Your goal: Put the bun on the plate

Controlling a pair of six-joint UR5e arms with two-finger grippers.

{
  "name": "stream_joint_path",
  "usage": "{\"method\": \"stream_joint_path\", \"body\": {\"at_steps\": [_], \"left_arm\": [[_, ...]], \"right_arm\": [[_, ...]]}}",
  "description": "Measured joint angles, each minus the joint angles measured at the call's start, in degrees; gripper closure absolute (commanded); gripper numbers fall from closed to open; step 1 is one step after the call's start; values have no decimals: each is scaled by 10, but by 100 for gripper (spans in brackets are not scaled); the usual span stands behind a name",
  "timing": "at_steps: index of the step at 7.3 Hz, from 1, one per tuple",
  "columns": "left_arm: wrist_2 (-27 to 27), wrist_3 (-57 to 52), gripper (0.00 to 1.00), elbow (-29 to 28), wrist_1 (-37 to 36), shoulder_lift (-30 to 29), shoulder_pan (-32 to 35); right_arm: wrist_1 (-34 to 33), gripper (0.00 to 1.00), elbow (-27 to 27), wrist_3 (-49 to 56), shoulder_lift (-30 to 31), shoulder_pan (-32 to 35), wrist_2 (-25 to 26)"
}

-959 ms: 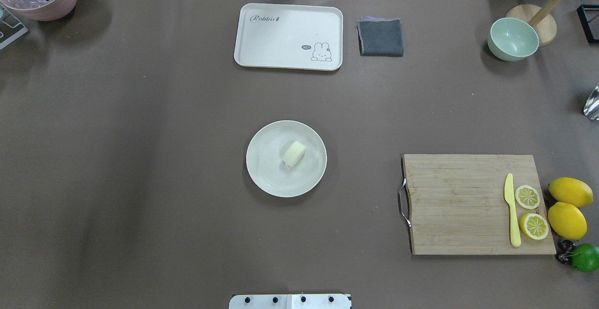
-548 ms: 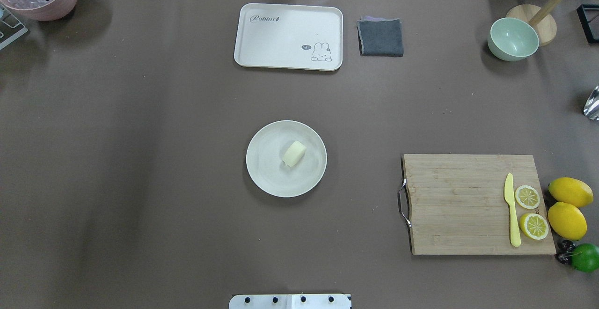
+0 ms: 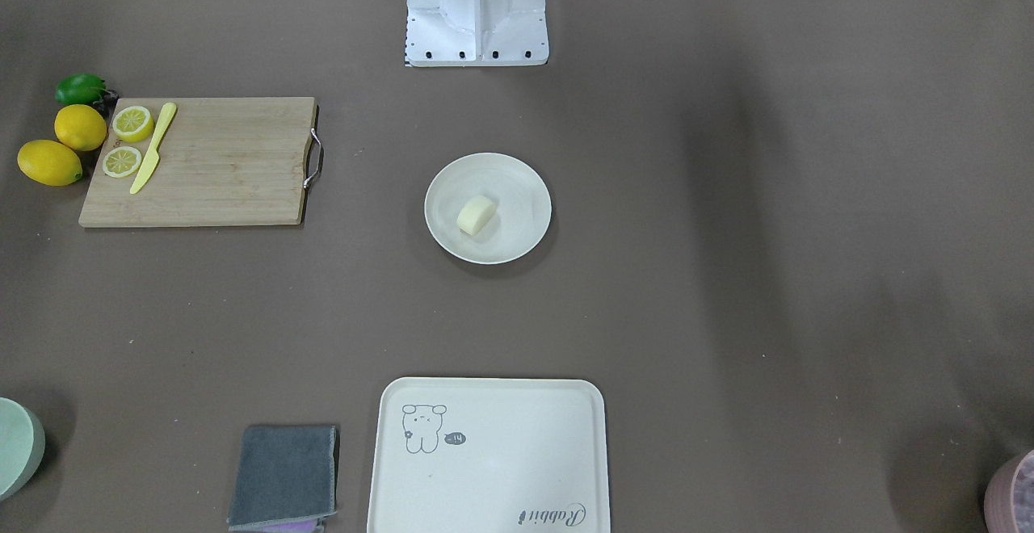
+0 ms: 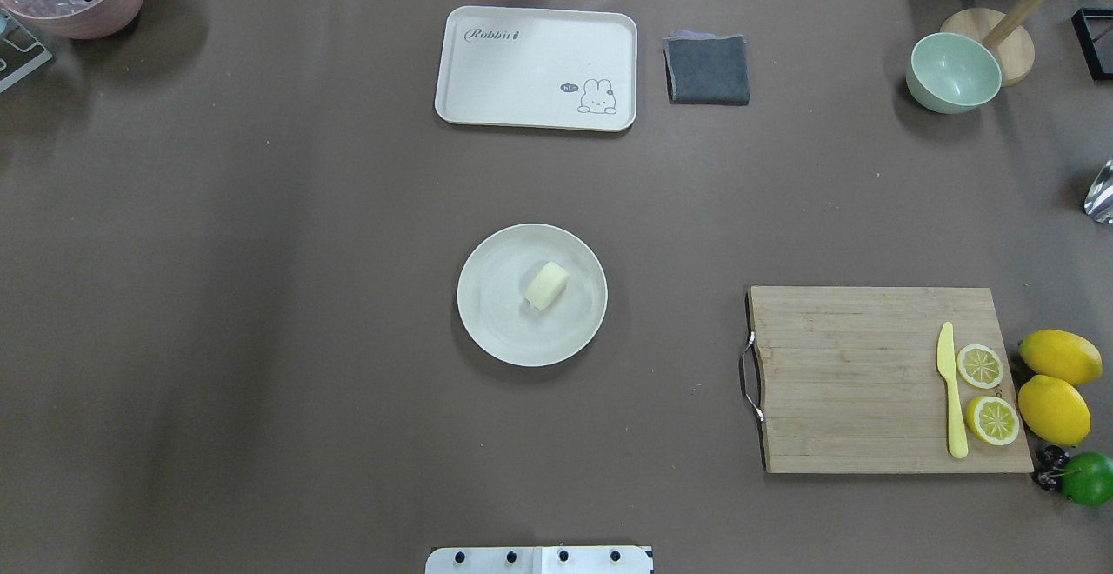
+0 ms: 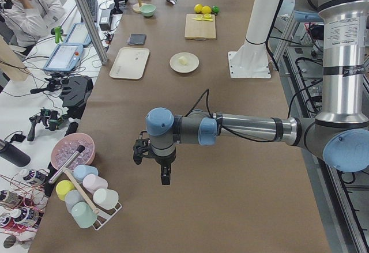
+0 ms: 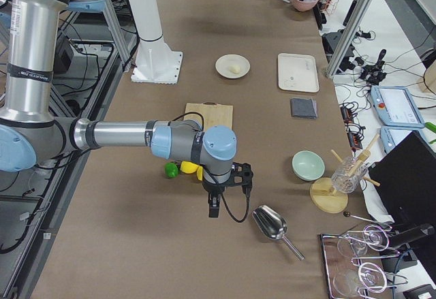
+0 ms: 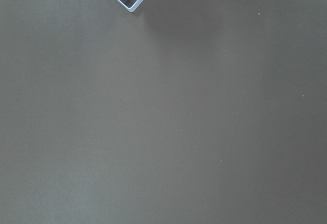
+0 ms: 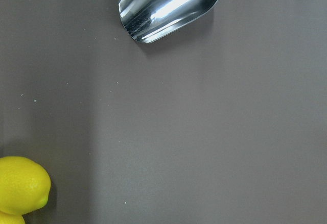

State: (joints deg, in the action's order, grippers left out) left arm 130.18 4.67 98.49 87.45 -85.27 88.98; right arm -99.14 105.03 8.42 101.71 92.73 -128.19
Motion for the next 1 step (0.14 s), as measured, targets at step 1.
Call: {"method": "stream_joint_path", "body": {"at_steps": [1], "left_arm": [[0, 0, 2, 0, 0, 0, 0]], "right_arm": [[0, 0, 0, 0, 0, 0, 0]]}}
